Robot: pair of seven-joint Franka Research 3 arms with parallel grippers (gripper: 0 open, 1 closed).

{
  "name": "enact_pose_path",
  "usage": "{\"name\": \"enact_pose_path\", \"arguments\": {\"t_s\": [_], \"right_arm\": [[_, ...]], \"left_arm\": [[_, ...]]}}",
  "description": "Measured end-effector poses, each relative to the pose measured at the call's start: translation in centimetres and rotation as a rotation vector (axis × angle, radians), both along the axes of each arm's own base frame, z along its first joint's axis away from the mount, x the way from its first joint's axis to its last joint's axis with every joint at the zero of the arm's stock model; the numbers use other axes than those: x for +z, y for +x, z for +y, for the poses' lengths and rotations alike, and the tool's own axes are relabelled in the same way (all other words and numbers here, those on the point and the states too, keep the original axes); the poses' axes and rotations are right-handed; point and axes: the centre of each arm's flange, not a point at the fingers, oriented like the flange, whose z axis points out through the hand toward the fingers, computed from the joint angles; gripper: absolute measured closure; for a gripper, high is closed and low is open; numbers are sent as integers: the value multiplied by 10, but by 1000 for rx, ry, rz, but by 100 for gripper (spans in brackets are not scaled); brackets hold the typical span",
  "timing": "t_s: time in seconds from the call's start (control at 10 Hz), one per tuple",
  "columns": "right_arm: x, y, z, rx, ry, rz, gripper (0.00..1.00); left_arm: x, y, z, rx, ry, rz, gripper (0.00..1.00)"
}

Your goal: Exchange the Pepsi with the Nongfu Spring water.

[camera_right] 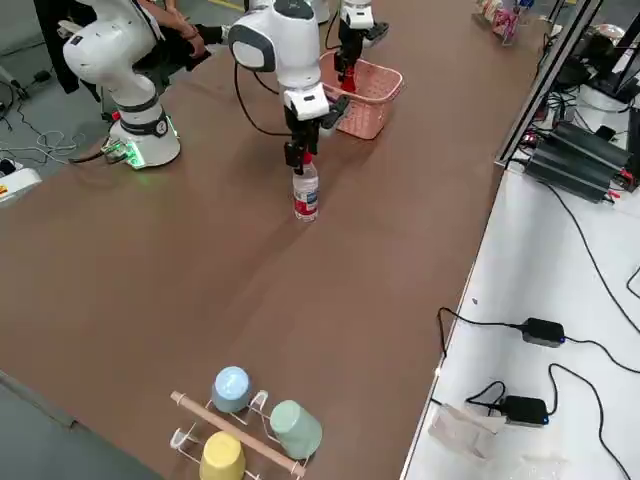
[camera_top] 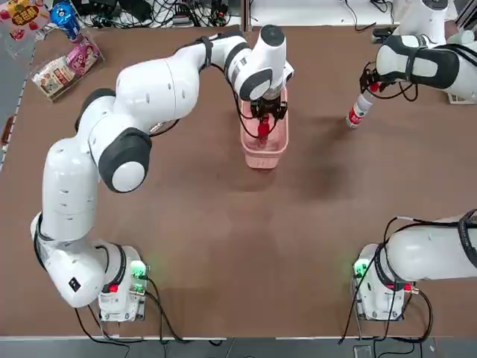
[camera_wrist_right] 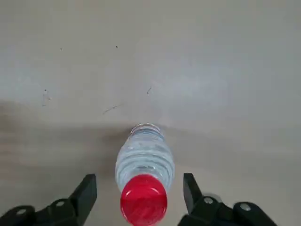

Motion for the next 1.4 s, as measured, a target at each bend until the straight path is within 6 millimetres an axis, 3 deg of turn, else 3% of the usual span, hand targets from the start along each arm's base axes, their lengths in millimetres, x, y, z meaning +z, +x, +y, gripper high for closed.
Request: {"name": "enact_pose_path", "arguments": {"t_s": [0.4,0.5,0.6,0.8,1.2,1.4], "right_arm": [[-3,-1,-1,-1,0,5,24],[-4,-1,-1,-1,0,5,30],[-5,-1,-1,-1,0,3,47],[-4,0,-1,-2,0,0,59],[-3,0,-2,-4,0,-3,62],[6,7,-2,-4,-1,-6,62]], "left_arm": [[-1,12,9,20,12,-12,44],[-2,13,9,21,13,-12,46],[-2,13,9,21,13,-12,53],[-1,11,8,18,14,-12,66],[2,9,7,16,24,-8,68],[21,15,12,65,34,-8,68]]}}
